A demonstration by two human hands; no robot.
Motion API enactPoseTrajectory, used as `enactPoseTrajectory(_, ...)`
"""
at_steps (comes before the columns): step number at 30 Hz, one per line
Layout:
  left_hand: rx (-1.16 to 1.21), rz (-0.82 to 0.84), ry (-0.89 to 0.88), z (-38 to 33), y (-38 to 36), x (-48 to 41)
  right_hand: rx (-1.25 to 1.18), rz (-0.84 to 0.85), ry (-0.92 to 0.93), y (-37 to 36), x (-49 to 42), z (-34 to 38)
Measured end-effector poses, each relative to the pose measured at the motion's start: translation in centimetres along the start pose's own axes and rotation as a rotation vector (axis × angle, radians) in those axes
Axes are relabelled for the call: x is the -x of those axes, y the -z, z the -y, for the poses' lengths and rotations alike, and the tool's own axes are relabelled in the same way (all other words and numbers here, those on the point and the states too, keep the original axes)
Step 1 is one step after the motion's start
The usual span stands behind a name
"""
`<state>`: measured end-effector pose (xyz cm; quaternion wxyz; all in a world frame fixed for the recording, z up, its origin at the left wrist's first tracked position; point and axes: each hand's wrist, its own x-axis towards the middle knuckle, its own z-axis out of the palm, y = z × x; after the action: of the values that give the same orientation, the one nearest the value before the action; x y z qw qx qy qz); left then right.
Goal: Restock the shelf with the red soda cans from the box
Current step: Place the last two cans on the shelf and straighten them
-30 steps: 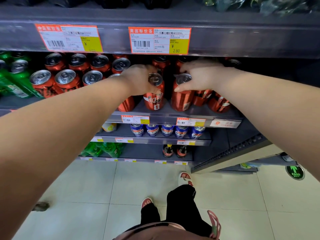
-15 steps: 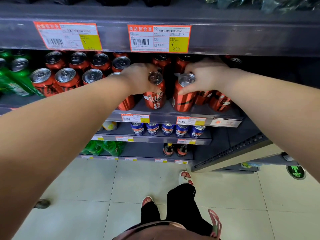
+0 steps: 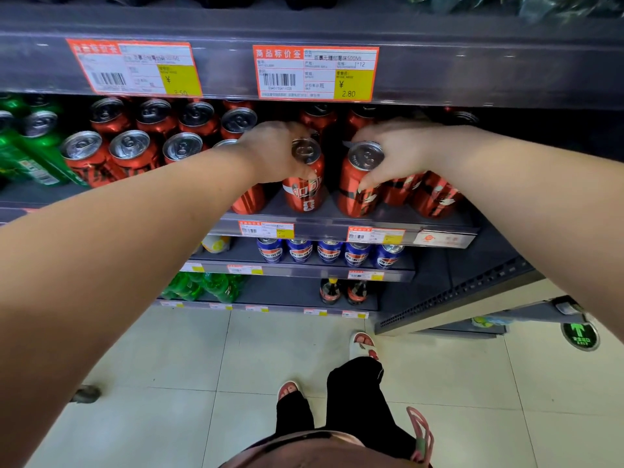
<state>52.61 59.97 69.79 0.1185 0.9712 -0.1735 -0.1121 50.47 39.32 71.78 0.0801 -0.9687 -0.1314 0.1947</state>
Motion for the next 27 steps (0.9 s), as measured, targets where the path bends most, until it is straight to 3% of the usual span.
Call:
enactPoseTrajectory(9,0.033,-0.041,-0.037,0.0,-0.3,0.1,-0.049,-0.210,-0.112,-1.8,-0.9,1.1)
enactPoseTrajectory(19,0.050,-0.052,-0.034,-0.3,-0.4,0.2,-0.101,-0.182,-0.141,-1.5,0.0,1.5)
enactPoseTrajectory(24,0.015,-0.041,-0.054,-0.2,-0.4,0.5,-0.340,-0.230,-0.287,1.6,1.8,-2.0)
enactPoseTrajectory(27,-0.017,-0.087,-0.047,-0.6,-0.4,0.5,-0.230,-0.144,-0.308,2.1,2.5,-4.0)
